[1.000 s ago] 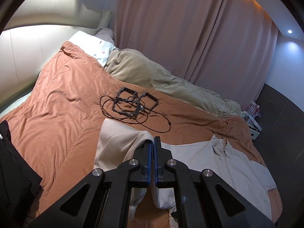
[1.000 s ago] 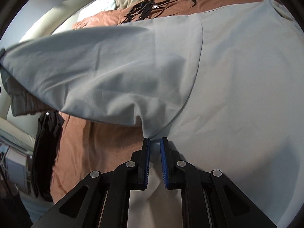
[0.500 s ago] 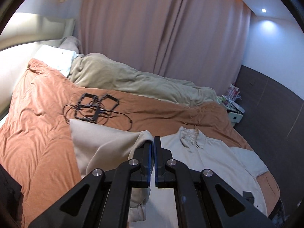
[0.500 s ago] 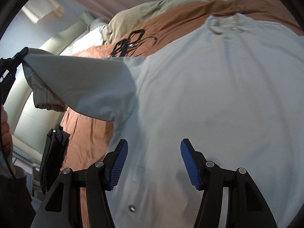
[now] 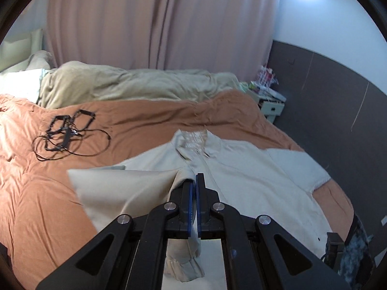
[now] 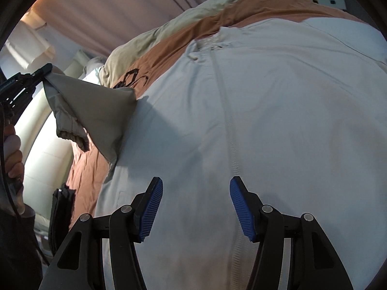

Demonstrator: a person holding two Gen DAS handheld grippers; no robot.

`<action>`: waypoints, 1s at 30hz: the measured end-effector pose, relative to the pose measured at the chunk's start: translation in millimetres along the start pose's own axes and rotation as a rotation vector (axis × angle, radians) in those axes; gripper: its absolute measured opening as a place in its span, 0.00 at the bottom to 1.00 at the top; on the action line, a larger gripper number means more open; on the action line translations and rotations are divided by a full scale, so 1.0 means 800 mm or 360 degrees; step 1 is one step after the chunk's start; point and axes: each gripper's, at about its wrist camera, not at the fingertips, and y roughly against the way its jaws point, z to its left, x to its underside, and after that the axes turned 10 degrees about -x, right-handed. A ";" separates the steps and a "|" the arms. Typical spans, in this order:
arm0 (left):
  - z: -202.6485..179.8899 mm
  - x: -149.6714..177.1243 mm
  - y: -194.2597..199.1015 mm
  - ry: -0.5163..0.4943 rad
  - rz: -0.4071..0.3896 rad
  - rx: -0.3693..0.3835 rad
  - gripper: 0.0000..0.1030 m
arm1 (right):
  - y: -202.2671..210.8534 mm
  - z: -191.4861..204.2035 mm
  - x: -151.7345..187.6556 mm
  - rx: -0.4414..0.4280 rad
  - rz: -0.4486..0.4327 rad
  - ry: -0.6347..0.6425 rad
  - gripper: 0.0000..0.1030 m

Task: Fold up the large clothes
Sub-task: 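Lift the sleeve with the left tool and lay it across the jacket body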

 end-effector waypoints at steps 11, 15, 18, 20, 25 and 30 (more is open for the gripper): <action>-0.082 0.081 -0.101 -0.0065 0.0513 0.0205 0.72 | 0.057 -0.057 0.007 0.0054 -0.0072 -0.0094 0.57; -0.086 0.098 -0.089 -0.0071 0.0499 0.0209 1.00 | 0.067 -0.063 0.011 0.0069 -0.0083 -0.0090 0.57; -0.071 0.103 -0.078 -0.0037 0.0492 0.0206 1.00 | 0.067 -0.060 0.010 0.0074 -0.0079 -0.0076 0.57; -0.055 0.098 -0.074 -0.0007 0.0471 0.0157 1.00 | 0.066 -0.051 0.009 0.0067 -0.0073 -0.0048 0.57; 0.004 0.106 -0.042 0.0065 0.0378 -0.0010 1.00 | 0.052 -0.016 0.006 0.0039 -0.0043 0.0070 0.57; 0.066 0.125 -0.016 0.0110 0.0333 -0.0148 0.99 | 0.032 0.026 0.005 0.0016 0.0000 0.0206 0.57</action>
